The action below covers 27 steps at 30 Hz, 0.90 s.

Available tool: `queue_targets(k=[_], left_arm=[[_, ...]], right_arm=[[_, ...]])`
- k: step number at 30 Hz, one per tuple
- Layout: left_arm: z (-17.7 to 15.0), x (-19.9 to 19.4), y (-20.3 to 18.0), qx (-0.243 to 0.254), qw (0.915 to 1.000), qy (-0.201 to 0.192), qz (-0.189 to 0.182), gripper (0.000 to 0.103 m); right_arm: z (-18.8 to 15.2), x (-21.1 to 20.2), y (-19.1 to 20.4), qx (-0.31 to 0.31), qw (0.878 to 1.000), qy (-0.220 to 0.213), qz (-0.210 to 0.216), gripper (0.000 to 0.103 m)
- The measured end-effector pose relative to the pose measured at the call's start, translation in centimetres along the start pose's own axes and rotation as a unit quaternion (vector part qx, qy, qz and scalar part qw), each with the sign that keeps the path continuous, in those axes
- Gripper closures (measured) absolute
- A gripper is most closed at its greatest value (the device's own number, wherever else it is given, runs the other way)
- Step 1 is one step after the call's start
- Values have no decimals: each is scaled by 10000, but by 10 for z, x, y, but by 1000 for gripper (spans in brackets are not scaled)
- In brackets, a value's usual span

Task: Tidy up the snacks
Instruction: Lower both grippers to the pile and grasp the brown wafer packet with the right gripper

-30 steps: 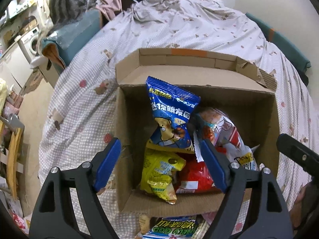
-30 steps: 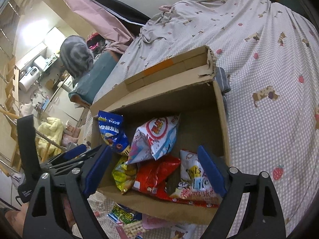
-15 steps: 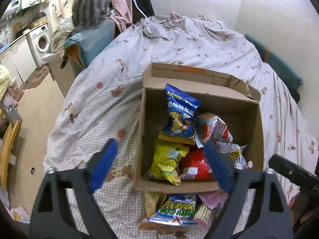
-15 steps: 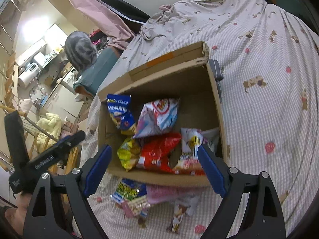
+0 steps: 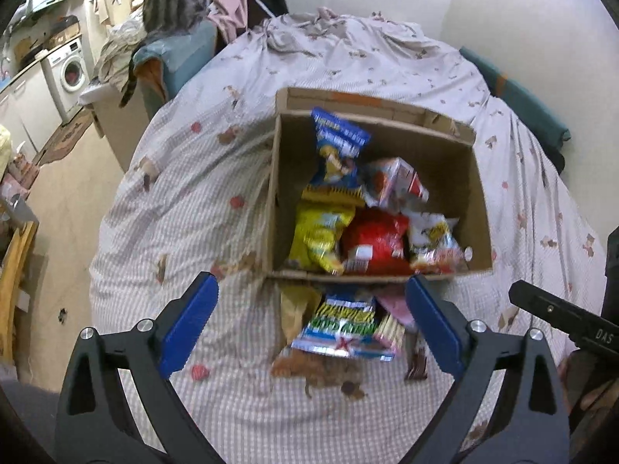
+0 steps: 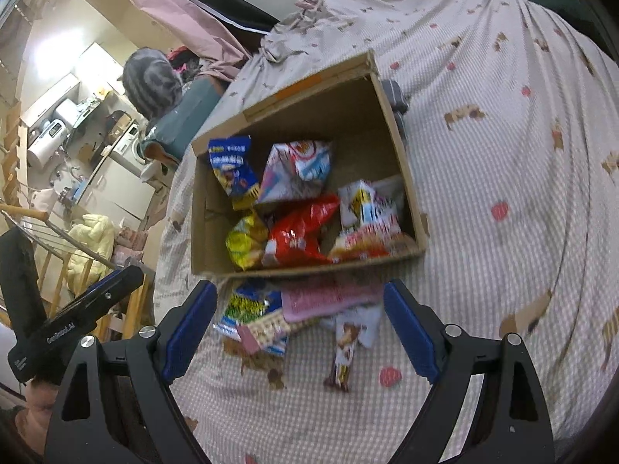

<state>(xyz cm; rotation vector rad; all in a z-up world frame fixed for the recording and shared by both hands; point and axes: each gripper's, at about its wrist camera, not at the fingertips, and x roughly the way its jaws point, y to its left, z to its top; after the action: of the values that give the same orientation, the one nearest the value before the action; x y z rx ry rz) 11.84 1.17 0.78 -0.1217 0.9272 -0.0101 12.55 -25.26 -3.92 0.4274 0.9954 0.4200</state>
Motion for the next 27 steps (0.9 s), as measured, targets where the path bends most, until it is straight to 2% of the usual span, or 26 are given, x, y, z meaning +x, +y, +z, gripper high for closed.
queue_targets(k=[7,14,17,22,23,24,25,27], left_arm=[[-21,18,13,-125,9995,277,115,7],[-25,29,36,-661,9965,467,232,7],[-27,35,43,-837,9943,624,227,7],[-28,41,41,-808,9936,736,272,7],[-28,42,41,-804,9936,746,282,7],[-28,43,41,-811,9934,762,276,7],[-28,43,42,-825,9932,780,274,7],[-27,45,44,-861,9924,824,291,7]], right_arm=[[-17,7,-12,329,9992,202,-41,13],[-19,22,-35,850,9955,405,-119,13],[-22,38,-43,1046,9920,687,-156,13],[-33,77,-49,1162,9832,1375,-290,14],[-35,85,-47,1086,9819,1522,-316,16],[-37,91,-44,1013,9810,1615,-352,23],[-38,97,-42,937,9801,1701,-419,27],[-42,108,-38,807,9778,1862,-515,30]])
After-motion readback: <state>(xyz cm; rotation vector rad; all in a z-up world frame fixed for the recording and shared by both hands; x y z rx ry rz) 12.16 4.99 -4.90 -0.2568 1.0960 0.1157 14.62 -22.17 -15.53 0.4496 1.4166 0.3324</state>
